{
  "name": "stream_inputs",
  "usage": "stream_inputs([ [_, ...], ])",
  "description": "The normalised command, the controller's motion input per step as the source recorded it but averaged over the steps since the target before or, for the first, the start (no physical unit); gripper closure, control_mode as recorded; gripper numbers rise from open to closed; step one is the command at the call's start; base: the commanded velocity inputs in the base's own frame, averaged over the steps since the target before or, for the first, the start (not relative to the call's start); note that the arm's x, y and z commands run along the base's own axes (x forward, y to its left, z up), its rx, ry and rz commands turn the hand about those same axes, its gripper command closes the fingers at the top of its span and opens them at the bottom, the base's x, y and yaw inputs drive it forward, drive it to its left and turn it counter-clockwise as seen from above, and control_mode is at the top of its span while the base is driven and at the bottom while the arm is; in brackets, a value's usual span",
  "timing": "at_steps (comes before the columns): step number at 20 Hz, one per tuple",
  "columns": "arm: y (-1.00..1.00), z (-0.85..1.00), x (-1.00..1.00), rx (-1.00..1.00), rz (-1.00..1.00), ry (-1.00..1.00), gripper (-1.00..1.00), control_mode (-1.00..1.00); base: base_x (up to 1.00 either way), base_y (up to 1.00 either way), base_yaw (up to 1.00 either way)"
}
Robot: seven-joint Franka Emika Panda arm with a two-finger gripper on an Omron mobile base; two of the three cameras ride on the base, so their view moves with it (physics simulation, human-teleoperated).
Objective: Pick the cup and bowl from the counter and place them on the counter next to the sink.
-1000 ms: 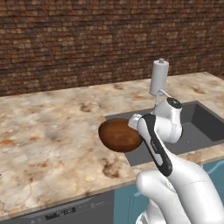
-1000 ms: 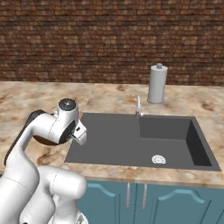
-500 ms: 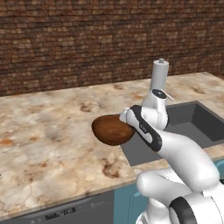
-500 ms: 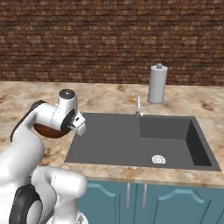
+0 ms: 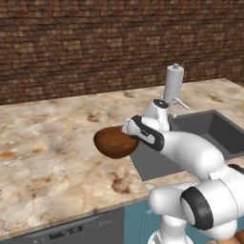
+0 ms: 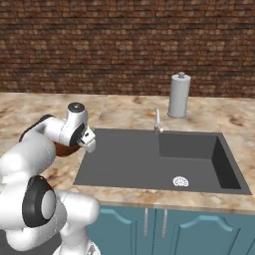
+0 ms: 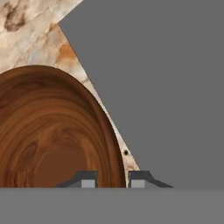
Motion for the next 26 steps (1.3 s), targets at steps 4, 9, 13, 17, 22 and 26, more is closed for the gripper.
stream_inputs([
  [4, 0.24, -0.18, 0.29, 0.0, 0.0, 0.02, 1.0, -1.0, 0.0, 0.0, 0.0],
  [9, 0.18, -0.12, 0.16, 0.0, 0.0, 0.09, 1.0, -1.0, 0.0, 0.0, 0.0],
  [13, 0.13, -0.32, 0.01, 0.0, 0.0, 0.05, 1.0, -1.0, 0.0, 0.0, 0.0],
  [17, 0.08, -0.27, 0.01, 0.0, 0.0, 0.0, 1.0, -1.0, 0.0, 0.0, 0.0],
  [22, 0.0, -0.34, 0.02, 0.0, 0.0, -0.03, 1.0, -1.0, 0.0, 0.0, 0.0],
  [26, 0.0, -0.29, 0.02, 0.0, 0.0, -0.09, 1.0, -1.0, 0.0, 0.0, 0.0],
])
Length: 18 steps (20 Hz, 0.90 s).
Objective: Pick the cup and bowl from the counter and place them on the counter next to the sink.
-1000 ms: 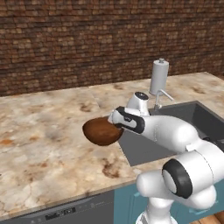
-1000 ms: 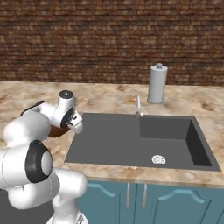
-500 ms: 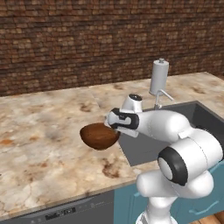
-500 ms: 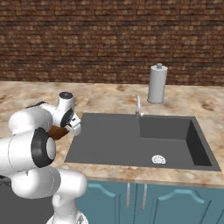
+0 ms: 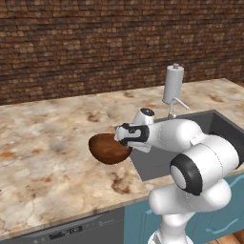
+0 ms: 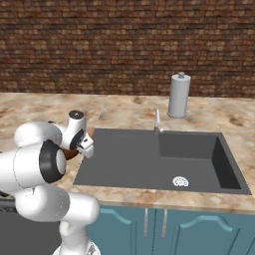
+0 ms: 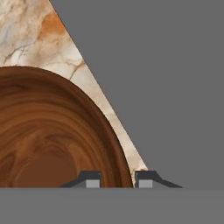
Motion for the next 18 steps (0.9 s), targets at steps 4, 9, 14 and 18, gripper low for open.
stream_inputs([
  [4, 0.01, -0.14, 0.01, 0.0, 0.0, -0.02, 1.0, -1.0, 0.0, 0.0, 0.0],
  [9, 0.09, -0.07, 0.0, -0.01, 0.0, 0.0, 1.0, -1.0, 0.0, 0.0, 0.0],
  [14, 0.07, -0.02, 0.0, -0.01, 0.0, 0.01, 1.0, -1.0, 0.0, 0.0, 0.0],
  [18, 0.0, 0.0, 0.0, 0.0, 0.0, 0.0, 1.0, -1.0, 0.0, 0.0, 0.0],
])
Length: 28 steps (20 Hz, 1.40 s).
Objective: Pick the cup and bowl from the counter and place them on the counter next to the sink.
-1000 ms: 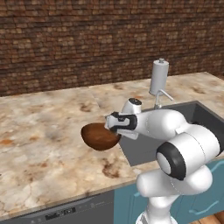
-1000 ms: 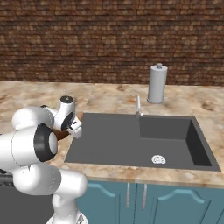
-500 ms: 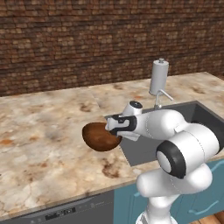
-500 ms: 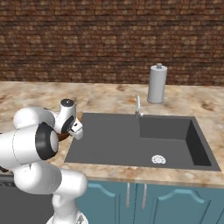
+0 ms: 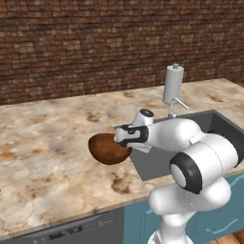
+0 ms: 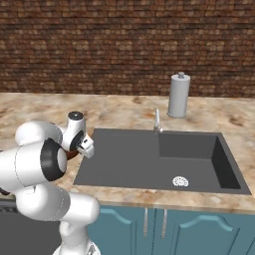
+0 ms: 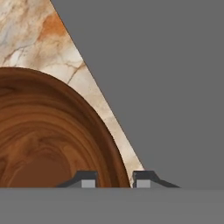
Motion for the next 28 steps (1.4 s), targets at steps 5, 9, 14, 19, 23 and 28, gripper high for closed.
stream_inputs([
  [5, 0.0, 0.0, 0.0, 0.0, 0.0, 0.0, -1.0, -1.0, 0.0, 0.0, 0.0],
  [9, 0.0, 0.0, -0.01, 0.0, 0.0, 0.0, -1.0, -1.0, 0.0, 0.0, 0.0],
  [14, 0.0, 0.16, -0.14, 0.0, 0.0, -0.03, -1.0, -1.0, 0.0, 0.0, 0.0],
  [19, 0.0, 0.86, -0.27, 0.0, 0.02, -0.08, -1.0, -1.0, 0.0, 0.0, 0.0],
  [23, -0.13, 0.87, -0.55, 0.01, 0.06, 0.0, -1.0, -1.0, 0.0, 0.0, 0.0],
  [28, -0.28, 0.59, -0.82, 0.0, 0.22, 0.0, -1.0, -1.0, 0.0, 0.0, 0.0],
])
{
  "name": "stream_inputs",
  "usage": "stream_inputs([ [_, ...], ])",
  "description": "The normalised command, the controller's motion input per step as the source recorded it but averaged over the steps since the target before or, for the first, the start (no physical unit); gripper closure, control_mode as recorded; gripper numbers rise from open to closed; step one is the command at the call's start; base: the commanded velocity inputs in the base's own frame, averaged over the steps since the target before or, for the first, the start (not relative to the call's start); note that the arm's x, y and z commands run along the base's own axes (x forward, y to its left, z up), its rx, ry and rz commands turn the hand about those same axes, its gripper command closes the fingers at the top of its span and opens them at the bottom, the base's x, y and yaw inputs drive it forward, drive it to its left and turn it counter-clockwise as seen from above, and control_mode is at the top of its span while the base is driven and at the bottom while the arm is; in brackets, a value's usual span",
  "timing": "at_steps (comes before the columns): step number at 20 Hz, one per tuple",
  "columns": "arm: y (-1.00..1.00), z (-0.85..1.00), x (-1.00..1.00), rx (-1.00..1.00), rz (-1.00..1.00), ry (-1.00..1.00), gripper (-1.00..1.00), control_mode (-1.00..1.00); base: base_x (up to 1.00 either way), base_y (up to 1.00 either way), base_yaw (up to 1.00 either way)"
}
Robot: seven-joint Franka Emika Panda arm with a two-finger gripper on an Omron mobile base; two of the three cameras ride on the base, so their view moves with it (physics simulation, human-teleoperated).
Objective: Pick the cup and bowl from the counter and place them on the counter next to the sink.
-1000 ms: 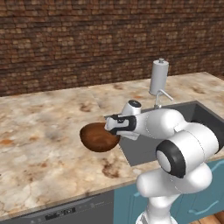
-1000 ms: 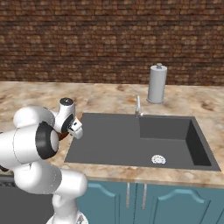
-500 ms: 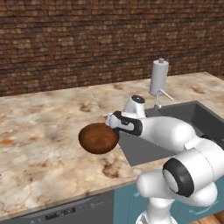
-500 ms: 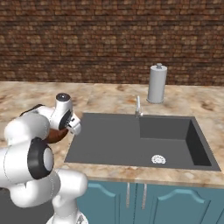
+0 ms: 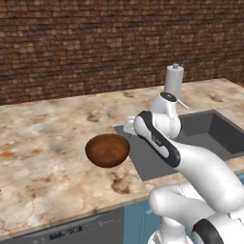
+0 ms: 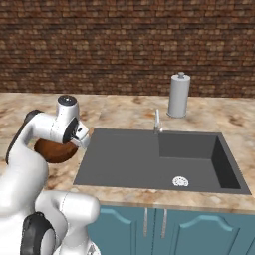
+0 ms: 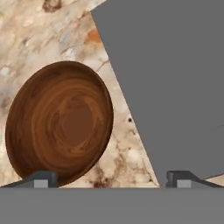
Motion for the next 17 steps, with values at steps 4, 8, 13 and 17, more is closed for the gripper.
stream_inputs([
  [4, -0.27, 0.26, -0.83, -0.04, 0.39, 0.0, -1.0, -1.0, 0.0, 0.0, 0.0],
  [8, -0.24, 0.02, -0.86, -0.05, 0.36, -0.05, -1.0, -1.0, 0.0, 0.0, 0.0],
  [13, -0.17, 0.0, -0.56, -0.06, 0.26, -0.1, -1.0, -1.0, 0.0, 0.0, 0.0],
  [17, -0.01, 0.01, -0.18, -0.05, 0.13, 0.0, -1.0, -1.0, 0.0, 0.0, 0.0],
])
